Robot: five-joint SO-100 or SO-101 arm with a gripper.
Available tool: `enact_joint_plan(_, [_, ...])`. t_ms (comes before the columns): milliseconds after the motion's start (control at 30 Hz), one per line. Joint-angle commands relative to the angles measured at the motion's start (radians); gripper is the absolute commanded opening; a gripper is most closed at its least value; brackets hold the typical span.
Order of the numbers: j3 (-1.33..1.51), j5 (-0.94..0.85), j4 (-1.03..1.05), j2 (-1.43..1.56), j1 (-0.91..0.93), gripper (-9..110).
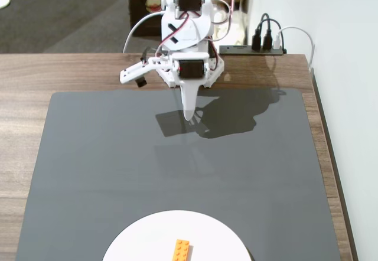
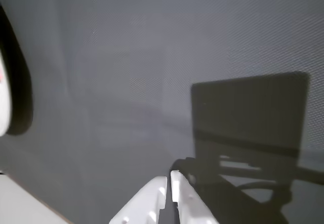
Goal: Grasp a lego block and put it on the plate.
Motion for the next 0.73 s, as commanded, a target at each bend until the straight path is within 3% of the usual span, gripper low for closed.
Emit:
enact_joint_plan(0, [-0.051,-0.011,-0.029,-0.037,-0.008,1])
enact_joint_plan(533, [-0.103,-0.06,-0.161,-0.258,-0.034,1])
enact_joint_plan(700, [-0.127,-0.041,-0.169,-0.336,0.058,1])
